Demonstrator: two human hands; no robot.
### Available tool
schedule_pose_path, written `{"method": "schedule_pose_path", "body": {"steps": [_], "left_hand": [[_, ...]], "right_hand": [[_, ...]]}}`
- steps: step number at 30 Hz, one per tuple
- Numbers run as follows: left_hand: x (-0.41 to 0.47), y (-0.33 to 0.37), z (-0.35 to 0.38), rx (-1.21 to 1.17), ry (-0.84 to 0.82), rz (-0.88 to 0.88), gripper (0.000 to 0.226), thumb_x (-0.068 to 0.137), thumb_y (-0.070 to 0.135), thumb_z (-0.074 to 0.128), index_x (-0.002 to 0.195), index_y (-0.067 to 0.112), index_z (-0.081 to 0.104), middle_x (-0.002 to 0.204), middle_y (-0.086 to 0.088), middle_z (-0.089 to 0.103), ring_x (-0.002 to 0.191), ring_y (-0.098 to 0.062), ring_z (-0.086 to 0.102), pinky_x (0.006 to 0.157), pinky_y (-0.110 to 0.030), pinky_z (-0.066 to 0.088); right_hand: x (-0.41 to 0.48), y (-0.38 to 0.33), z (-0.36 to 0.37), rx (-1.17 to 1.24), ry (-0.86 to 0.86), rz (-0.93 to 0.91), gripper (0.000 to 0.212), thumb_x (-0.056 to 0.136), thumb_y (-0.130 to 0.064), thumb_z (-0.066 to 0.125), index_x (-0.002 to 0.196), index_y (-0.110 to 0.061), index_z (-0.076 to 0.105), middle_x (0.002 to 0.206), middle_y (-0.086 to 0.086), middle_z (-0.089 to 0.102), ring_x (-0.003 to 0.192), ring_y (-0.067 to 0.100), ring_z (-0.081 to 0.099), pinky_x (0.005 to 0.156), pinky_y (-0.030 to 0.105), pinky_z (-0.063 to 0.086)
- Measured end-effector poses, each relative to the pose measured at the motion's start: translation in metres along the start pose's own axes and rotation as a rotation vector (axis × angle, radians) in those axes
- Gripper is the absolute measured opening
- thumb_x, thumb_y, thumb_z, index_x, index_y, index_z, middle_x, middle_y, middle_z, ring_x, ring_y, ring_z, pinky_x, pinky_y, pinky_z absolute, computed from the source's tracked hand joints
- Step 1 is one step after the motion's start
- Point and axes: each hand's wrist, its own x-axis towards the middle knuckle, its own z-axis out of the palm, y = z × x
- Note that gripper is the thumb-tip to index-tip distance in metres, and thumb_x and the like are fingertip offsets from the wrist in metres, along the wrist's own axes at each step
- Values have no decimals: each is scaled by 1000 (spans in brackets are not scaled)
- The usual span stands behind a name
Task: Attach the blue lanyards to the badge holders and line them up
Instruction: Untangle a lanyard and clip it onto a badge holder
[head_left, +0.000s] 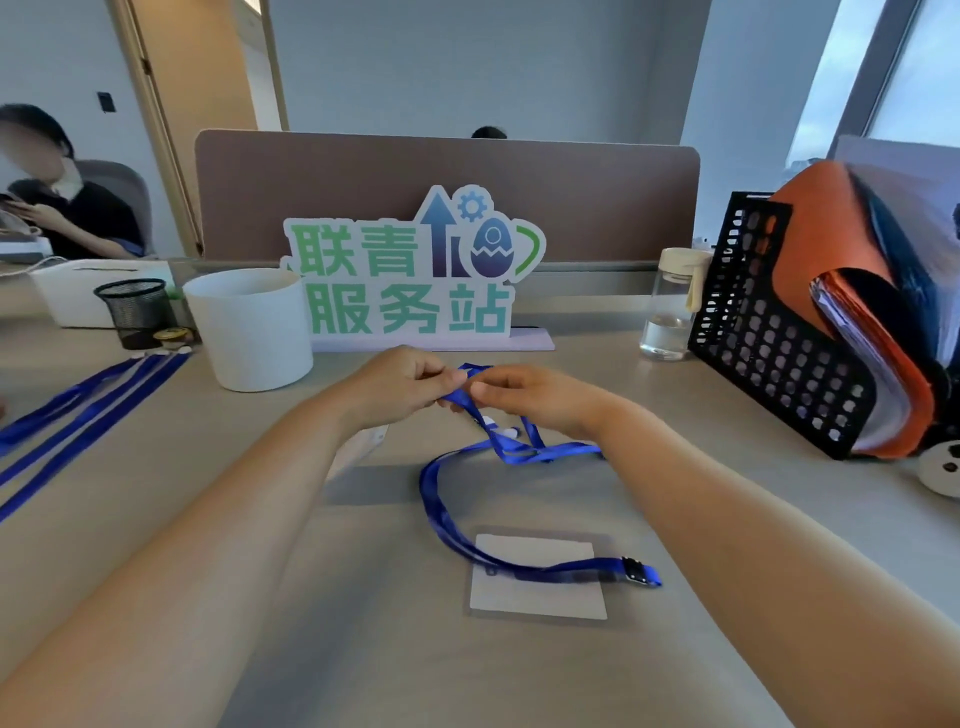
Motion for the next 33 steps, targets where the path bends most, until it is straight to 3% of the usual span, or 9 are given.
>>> {"method": "schedule_pose_path", "body": {"steps": [5, 7, 10, 13, 18, 21, 25, 29, 33], "left_hand": [[-27, 1, -30, 158, 125, -3, 37, 93, 32, 52, 59, 19, 56, 45, 8, 37, 41, -4, 35, 46, -15, 27], [-40, -4, -44, 233, 171, -72, 36, 93, 34, 51, 61, 19, 57, 48, 6, 38, 46, -7, 35, 47, -19, 27], [-59, -16, -64, 362, 188, -201, 38, 93, 36, 49, 59, 21, 56, 58, 2, 50, 54, -9, 40, 50, -24, 27], [-77, -28, -80, 468, 135, -345, 40, 94, 41, 46, 62, 20, 57, 76, -2, 59, 68, -14, 47, 54, -25, 31], [-104, -53, -86, 436, 34, -460, 42, 98, 37, 36, 72, 9, 55, 66, -1, 48, 64, -16, 43, 58, -27, 32], [-117, -71, -80, 420, 47, -543, 42, 98, 41, 32, 70, 13, 48, 71, -6, 50, 66, -20, 46, 67, -31, 38], [-127, -86, -70, 382, 38, -580, 47, 98, 42, 30, 74, 11, 55, 71, -3, 59, 64, -14, 53, 62, -26, 38], [-122, -86, -61, 140, 11, -540, 50, 100, 39, 25, 97, 8, 64, 93, -8, 68, 84, -19, 56, 77, -27, 40], [-110, -87, -49, -258, 25, -396, 43, 101, 34, 24, 95, 14, 62, 84, -5, 67, 88, -17, 61, 90, -27, 42]], "right_hand": [[13, -19, 23, 126, -113, -94, 22, 97, -25, 46, 83, -19, 63, 76, -5, 69, 78, 4, 64, 85, 18, 45], [19, -27, 27, 122, -96, -120, 26, 97, -24, 45, 76, -18, 60, 57, -3, 60, 61, 9, 57, 77, 27, 44], [25, -42, 36, 119, -113, -132, 31, 98, -25, 42, 72, -13, 54, 56, 2, 46, 46, 8, 42, 61, 22, 40], [33, -55, 49, 99, -122, -132, 38, 99, -31, 38, 67, -13, 47, 59, 3, 46, 44, 8, 37, 52, 16, 39], [49, -66, 77, 11, -167, -111, 42, 98, -35, 38, 64, -15, 49, 49, -4, 45, 45, 10, 37, 57, 19, 42], [55, -69, 91, -101, -183, -134, 35, 96, -32, 45, 67, -16, 58, 51, -3, 43, 45, 8, 41, 56, 17, 42], [64, -70, 101, -122, -191, -134, 34, 96, -31, 46, 69, -17, 60, 53, 1, 41, 44, 7, 40, 58, 18, 43], [67, -68, 104, -165, -182, -139, 35, 97, -32, 44, 69, -17, 59, 53, -1, 44, 48, 8, 44, 50, 9, 40], [68, -62, 103, -186, -192, -148, 34, 96, -33, 46, 69, -16, 59, 52, -1, 44, 41, 2, 42, 47, 7, 38]]}}
